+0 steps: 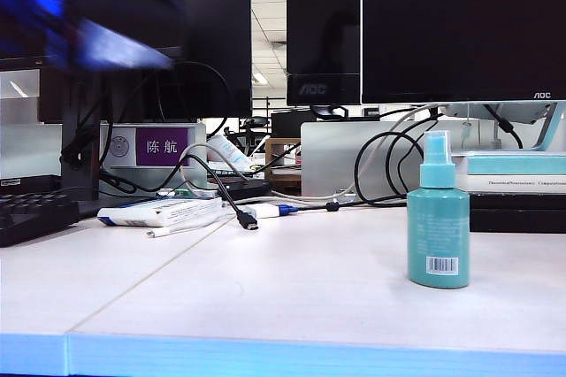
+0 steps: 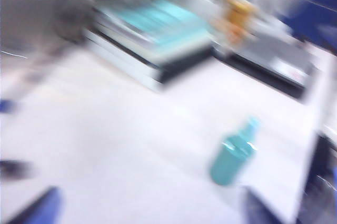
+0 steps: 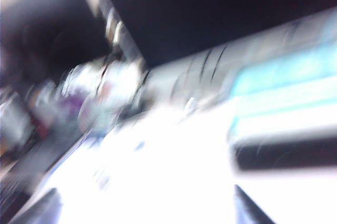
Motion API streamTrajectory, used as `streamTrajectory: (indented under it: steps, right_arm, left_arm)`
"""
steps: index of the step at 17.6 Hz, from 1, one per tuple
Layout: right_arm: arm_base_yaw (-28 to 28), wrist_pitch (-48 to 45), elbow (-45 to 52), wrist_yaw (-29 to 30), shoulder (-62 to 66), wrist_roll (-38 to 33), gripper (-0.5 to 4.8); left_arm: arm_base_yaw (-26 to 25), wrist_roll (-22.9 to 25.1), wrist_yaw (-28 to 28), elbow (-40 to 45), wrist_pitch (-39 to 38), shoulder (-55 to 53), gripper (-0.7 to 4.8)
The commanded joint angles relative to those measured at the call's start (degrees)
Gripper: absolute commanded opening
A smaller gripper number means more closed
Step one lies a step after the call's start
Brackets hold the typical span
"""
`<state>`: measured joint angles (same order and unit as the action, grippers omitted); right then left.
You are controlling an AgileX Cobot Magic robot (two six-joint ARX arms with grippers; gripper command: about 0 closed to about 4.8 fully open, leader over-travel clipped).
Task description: Pick up the sprayer with the left hand and remove the lid with the right hand then place it on the table.
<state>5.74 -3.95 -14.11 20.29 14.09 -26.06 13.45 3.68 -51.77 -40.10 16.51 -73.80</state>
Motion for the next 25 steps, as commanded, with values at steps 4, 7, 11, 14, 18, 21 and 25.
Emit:
streamTrajectory:
  steps: [4, 7, 11, 14, 18, 21, 25]
  right_arm:
    - [-0.04, -7.96, -5.62, 15.87, 19.19, -1.11, 4.79]
    - [-0.04, -9.25, -6.38, 15.87, 20.65, -1.07, 4.79]
    - [-0.02, -9.16, -6.45, 15.89, 20.92, -0.68, 4.79]
    - [-0.04, -8.2, -6.43, 15.98, 20.92, -0.48, 4.79]
    - [-0.04, -8.11, -6.43, 16.11, 20.92, -0.26, 4.79]
    - [-0.02, -8.11, -6.45, 16.13, 20.92, -0.26, 4.79]
    - [-0.02, -7.87, -6.43, 17.16, 20.92, 0.76, 4.79]
  left_arm:
    - [17.49, 18.58, -0.59, -6.45, 0.52, -19.98, 4.79]
    - [20.46, 20.15, 0.26, -10.99, 0.5, -26.21, 4.79]
    - [25.35, 18.73, 0.39, -21.53, -2.71, -36.41, 4.79]
    - [26.75, 17.31, 0.98, -24.11, -2.49, -40.85, 4.79]
    - [29.77, 14.23, 4.28, -24.41, 5.09, -43.65, 4.79]
    - [30.23, 10.05, 4.31, -27.74, 4.31, -47.25, 4.79]
    - [30.67, 7.96, 7.54, -29.55, 1.09, -48.35, 0.48]
